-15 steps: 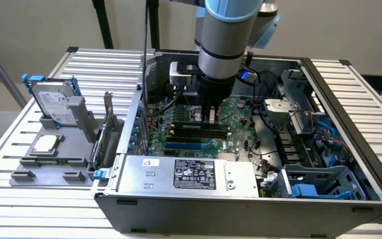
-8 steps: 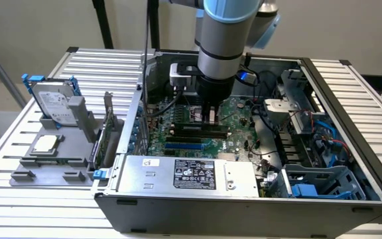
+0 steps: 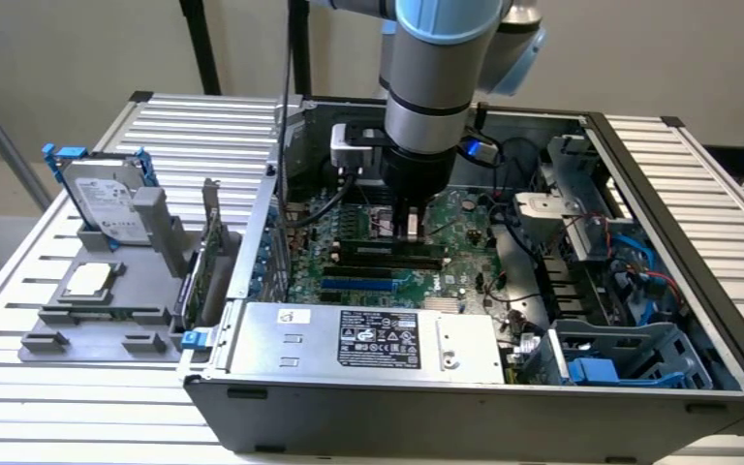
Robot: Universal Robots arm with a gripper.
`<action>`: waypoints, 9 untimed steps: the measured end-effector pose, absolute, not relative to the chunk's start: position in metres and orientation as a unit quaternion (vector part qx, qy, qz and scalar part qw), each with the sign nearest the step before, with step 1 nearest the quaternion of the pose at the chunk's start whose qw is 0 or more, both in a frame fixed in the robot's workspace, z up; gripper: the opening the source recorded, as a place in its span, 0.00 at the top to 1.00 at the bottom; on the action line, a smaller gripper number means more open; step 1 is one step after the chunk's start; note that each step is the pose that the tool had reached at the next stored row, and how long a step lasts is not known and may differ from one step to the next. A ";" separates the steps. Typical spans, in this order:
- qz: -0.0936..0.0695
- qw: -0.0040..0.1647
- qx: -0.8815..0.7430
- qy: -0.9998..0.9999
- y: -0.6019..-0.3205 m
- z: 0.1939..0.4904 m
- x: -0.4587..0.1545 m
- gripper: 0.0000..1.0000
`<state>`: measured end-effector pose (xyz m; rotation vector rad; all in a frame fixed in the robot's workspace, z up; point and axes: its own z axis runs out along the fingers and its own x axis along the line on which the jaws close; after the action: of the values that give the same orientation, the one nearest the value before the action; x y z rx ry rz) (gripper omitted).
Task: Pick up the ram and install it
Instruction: 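Insert the ram into the slot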
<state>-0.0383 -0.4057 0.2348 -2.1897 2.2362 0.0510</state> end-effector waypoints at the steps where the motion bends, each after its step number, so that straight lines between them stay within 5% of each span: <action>1: 0.016 0.005 -0.699 0.715 -0.405 0.235 -0.038 0.87; 9: 0.012 0.001 -0.699 0.715 -0.402 0.232 -0.039 0.87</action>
<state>-0.0387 -0.4019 0.2318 -2.1934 2.2459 0.0362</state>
